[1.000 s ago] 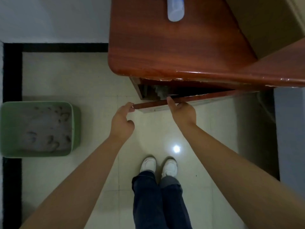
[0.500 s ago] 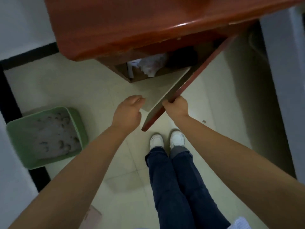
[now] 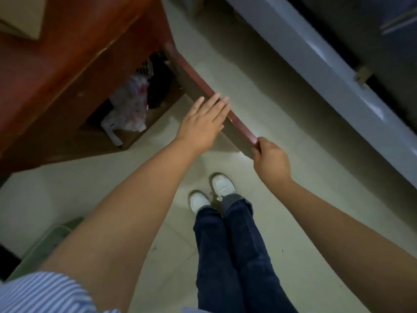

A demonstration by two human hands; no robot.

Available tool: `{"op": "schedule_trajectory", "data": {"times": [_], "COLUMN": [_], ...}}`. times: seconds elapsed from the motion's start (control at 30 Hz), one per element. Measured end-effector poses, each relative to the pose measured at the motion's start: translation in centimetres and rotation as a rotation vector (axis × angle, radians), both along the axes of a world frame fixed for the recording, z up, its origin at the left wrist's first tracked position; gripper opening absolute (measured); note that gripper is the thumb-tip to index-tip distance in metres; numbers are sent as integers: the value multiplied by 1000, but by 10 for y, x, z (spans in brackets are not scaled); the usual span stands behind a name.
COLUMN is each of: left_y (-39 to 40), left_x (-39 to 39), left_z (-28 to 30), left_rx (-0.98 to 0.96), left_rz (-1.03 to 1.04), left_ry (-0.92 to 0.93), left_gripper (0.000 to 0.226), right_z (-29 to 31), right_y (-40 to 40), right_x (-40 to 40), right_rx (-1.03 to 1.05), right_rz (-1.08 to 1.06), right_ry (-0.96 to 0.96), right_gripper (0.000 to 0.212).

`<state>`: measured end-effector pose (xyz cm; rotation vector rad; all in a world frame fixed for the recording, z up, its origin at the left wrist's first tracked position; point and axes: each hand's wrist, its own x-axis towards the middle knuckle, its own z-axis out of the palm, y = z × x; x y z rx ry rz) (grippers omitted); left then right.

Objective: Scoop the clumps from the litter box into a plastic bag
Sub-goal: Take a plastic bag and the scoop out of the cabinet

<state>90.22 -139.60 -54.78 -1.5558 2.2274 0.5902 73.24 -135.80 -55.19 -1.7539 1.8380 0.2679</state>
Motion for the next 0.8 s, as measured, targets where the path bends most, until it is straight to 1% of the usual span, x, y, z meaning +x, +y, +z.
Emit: {"op": "schedule_trajectory", "data": {"times": [0.07,0.13,0.17,0.23,0.3,0.4,0.5,0.6,0.63,0.7,0.73,0.8], "left_y": [-12,-23,-26,-28,-24,-10,13,44,54,78,91,111], "left_x": [-22,-37,-42,-48,-48,-36,-8,30,42,65,78,94], "left_z": [-3,-6,-7,-6,-4,2,6,3,1,-8,-14,-23], "left_rx": [-13,-37,-44,-31,-18,-20,-37,-52,-85,-236,-277,-259], "left_rz": [49,82,77,54,62,122,226,410,463,539,565,604], "left_ry": [-8,-17,-26,-68,-84,-71,-75,-90,-90,-115,-145,-211], "left_gripper": [53,54,54,54,54,56,57,57,56,52,51,50], "right_z": [-5,-9,-8,-1,4,17,22,16,13,5,0,-5], "right_y": [-14,-23,-26,-21,-11,-3,-7,-15,-17,-19,-20,-22], "right_x": [-24,-41,-45,-47,-45,-26,8,57,73,106,122,145], "right_rx": [-151,-251,-209,2,82,33,-26,-7,9,30,32,30], "right_rz": [-44,-16,25,131,165,178,318,483,537,654,717,786], "right_ry": [56,106,143,233,275,221,180,118,97,67,55,49], "right_gripper": [26,34,41,58,65,66,64,62,61,61,61,60]}}
